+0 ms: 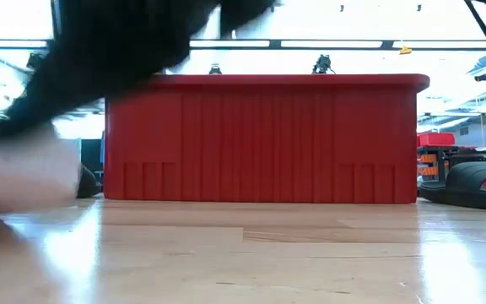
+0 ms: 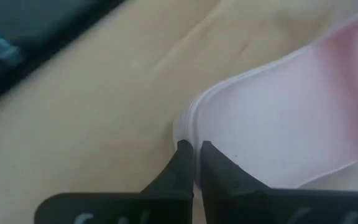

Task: Pick and place slides into bin
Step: Put the pink slipper into the red bin

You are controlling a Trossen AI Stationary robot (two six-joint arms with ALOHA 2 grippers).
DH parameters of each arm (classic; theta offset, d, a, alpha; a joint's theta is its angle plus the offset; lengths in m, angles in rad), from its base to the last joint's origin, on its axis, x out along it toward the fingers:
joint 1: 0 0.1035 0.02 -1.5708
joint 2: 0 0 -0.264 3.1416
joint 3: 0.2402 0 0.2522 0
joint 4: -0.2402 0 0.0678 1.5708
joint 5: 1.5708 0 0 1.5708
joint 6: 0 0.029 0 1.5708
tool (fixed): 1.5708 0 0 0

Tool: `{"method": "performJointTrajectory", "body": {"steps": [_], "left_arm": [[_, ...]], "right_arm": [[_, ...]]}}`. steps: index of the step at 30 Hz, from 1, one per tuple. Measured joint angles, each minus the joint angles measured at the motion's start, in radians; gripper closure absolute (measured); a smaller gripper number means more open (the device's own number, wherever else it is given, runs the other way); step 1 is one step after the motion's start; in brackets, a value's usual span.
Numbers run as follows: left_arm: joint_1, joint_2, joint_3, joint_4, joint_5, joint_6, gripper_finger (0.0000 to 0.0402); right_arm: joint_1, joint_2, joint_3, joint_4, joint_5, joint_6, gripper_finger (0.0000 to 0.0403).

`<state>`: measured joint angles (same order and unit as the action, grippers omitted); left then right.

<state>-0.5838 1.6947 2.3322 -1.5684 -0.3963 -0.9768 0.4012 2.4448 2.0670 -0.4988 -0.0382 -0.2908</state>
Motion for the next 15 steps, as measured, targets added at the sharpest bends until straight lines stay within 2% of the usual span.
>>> {"method": "performJointTrajectory", "body": {"steps": [4, 10, 13, 15], "left_arm": [[0.000, 0.000, 0.000, 0.000, -0.002, -0.006, 0.0302], [0.000, 0.000, 0.000, 0.002, -0.018, -0.052, 0.0312], [0.000, 0.000, 0.000, 0.002, -0.042, -0.136, 0.0320], [-0.002, 0.000, 0.000, 0.002, -0.053, -0.135, 0.0326]], "right_arm": [[0.035, -0.108, 0.000, -0.005, -0.092, 0.105, 0.0396], [0.094, -0.347, 0.000, -0.045, -0.100, 0.218, 0.0396], [0.112, -0.471, 0.002, -0.138, -0.016, 0.322, 0.0398], [0.136, -0.547, 0.002, -0.245, 0.128, 0.340, 0.0398]]}}
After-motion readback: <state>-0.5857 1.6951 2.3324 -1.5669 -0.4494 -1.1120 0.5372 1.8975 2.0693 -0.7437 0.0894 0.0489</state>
